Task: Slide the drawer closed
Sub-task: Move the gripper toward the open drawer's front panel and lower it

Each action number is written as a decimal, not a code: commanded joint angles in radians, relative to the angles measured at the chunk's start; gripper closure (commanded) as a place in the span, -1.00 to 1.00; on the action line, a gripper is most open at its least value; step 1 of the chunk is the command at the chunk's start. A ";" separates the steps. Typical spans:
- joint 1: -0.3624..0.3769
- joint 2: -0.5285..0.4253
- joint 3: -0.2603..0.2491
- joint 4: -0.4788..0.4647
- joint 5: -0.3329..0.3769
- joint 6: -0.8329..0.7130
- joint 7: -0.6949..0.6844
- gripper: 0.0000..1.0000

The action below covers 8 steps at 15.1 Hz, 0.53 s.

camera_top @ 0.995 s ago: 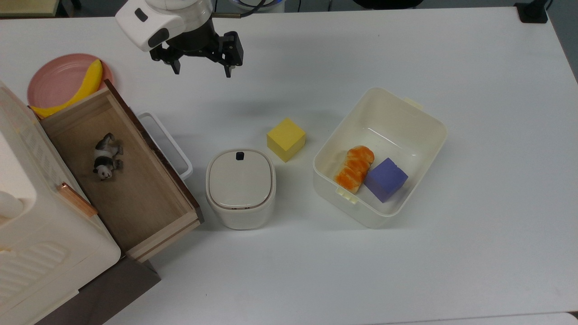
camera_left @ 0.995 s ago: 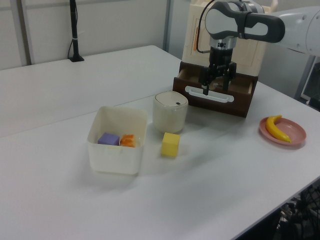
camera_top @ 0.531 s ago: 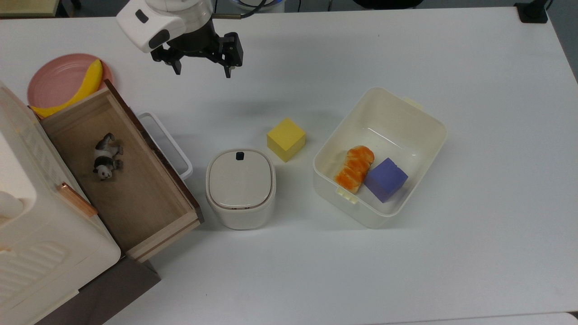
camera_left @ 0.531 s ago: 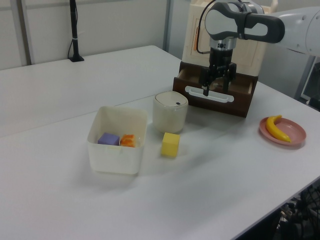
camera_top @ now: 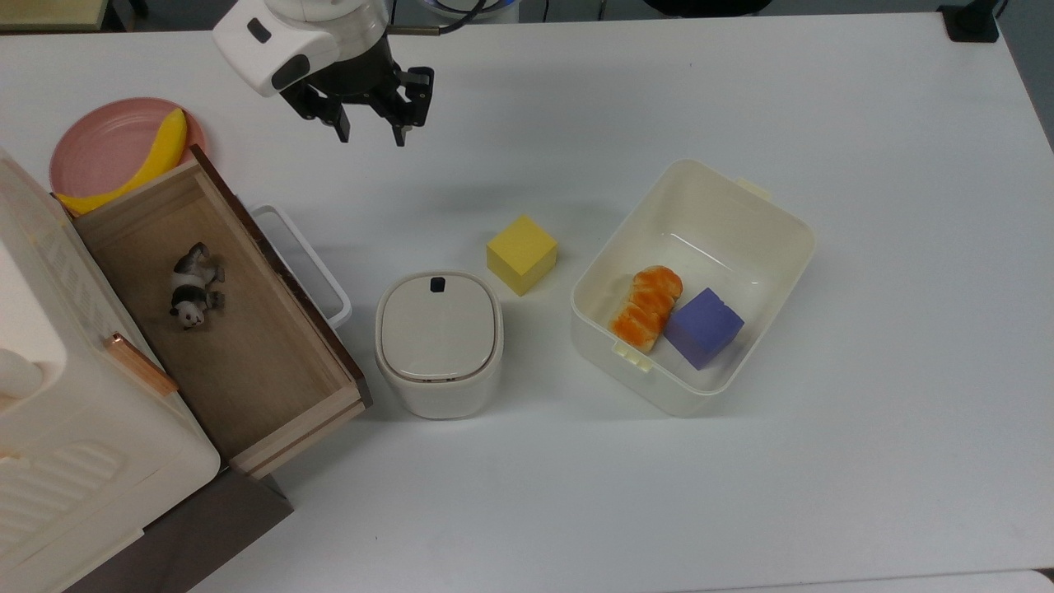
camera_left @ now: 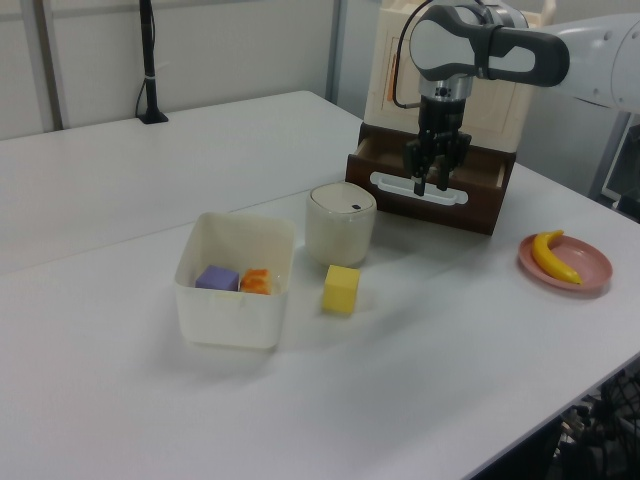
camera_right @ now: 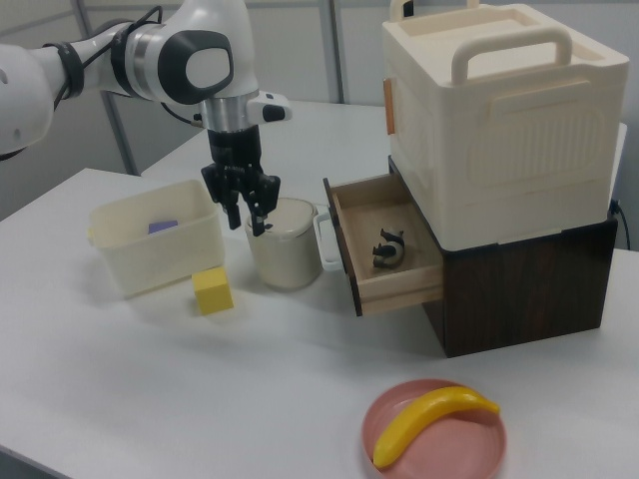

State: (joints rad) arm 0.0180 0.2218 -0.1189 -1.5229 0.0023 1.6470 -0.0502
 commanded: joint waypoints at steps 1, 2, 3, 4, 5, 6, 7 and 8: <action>0.014 -0.021 -0.015 -0.019 0.021 -0.016 0.026 0.51; 0.014 -0.019 -0.015 -0.019 0.021 -0.013 0.058 0.59; 0.013 -0.018 -0.015 -0.019 0.021 -0.009 0.105 0.67; 0.013 -0.015 -0.015 -0.019 0.021 -0.003 0.154 0.73; 0.013 -0.009 -0.015 -0.022 0.021 0.014 0.206 0.80; 0.014 -0.004 -0.015 -0.026 0.021 0.034 0.270 0.88; 0.016 -0.001 -0.015 -0.042 0.021 0.053 0.350 0.95; 0.017 0.001 -0.015 -0.062 0.021 0.085 0.431 1.00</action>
State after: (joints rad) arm 0.0180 0.2277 -0.1189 -1.5267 0.0023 1.6571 0.1835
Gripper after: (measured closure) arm 0.930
